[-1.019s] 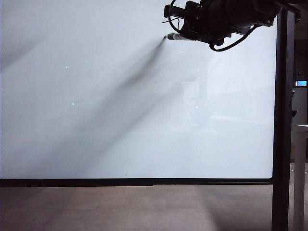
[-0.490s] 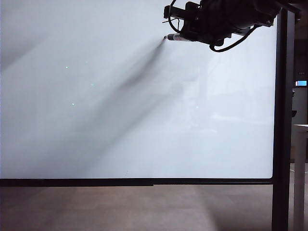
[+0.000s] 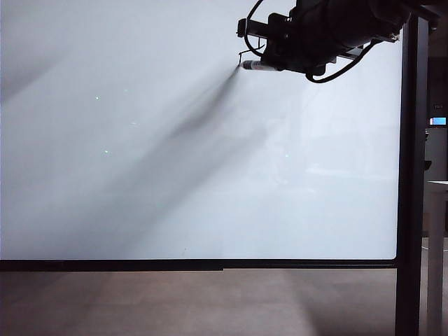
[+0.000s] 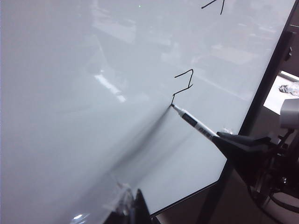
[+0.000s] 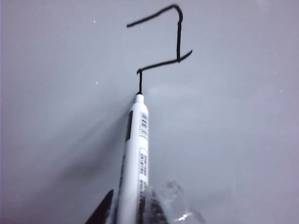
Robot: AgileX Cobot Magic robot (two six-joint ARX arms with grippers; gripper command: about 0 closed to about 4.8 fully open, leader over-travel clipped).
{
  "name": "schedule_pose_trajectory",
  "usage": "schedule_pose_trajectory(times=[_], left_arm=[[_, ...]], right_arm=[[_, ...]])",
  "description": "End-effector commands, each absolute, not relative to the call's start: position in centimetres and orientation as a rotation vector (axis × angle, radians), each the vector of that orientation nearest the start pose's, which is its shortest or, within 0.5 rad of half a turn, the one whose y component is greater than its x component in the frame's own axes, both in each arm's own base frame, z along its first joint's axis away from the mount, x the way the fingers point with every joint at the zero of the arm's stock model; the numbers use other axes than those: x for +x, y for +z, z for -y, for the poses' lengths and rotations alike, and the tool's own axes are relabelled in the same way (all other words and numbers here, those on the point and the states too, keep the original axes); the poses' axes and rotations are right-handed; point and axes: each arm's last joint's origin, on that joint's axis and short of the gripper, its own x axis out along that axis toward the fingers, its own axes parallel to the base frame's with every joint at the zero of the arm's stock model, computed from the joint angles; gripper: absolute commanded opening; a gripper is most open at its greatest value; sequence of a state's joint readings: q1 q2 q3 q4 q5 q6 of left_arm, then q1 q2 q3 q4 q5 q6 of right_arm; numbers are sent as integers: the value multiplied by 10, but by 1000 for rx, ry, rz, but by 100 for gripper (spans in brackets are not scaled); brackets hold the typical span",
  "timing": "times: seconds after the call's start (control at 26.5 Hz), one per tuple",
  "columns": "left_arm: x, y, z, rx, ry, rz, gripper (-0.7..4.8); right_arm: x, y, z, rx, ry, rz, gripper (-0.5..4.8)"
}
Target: Reach to the right to find the marker pen, pick it up, and write the number 2 on the whiteboard.
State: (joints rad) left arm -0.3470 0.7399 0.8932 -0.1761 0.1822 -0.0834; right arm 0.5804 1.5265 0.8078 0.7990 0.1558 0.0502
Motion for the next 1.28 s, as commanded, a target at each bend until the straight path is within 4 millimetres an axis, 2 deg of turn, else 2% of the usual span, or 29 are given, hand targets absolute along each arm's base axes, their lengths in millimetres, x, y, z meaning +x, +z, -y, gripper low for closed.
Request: schedule_pose_trajectory(times=[0.04,0.72,1.28], left_arm=[[142,379,57,-83,-535,-28,-5],[142,379,57,-83,-535,-29,-5],[142,379,57,-83,-535,-29,-5]], right_arm=[[277,260,-176,76,421,61,40],[277,258,-176,68,417,42,39],[278,258,-173,71,307,42,39]])
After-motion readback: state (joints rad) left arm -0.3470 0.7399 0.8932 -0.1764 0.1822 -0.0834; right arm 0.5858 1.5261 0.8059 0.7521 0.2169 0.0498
